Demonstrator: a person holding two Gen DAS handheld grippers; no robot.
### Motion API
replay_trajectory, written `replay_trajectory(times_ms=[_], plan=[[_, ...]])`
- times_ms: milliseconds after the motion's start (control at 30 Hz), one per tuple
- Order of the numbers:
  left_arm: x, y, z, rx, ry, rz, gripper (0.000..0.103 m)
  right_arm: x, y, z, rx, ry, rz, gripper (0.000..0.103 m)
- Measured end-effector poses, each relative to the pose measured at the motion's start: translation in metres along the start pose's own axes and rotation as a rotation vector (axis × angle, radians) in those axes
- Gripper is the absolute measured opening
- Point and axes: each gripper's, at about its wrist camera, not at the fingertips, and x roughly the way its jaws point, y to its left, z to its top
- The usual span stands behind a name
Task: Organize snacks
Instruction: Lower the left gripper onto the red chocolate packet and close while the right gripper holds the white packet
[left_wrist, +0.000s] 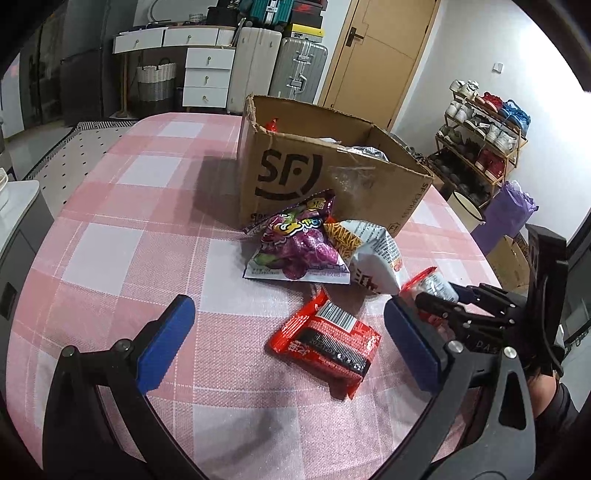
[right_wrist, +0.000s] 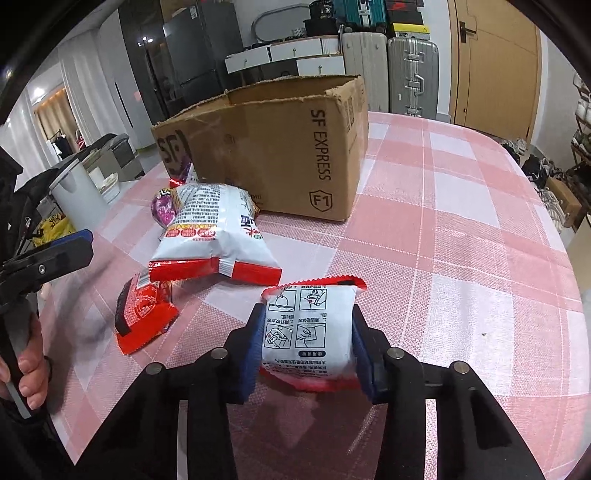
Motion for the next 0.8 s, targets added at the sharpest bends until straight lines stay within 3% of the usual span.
replay_trajectory(times_ms=[333, 800], plan=[[-0.001, -0.003, -0.008, 0.007, 0.026, 0.007, 0.102, -0.010, -0.009, -0.001, 0.052, -0.046, 0.023, 0.043], [0.031, -0.020, -0.013, 0.078, 0.169, -0.027, 0.102, -0.045, -0.006, 0.006, 0.058, -0.132, 0.060, 0.043]])
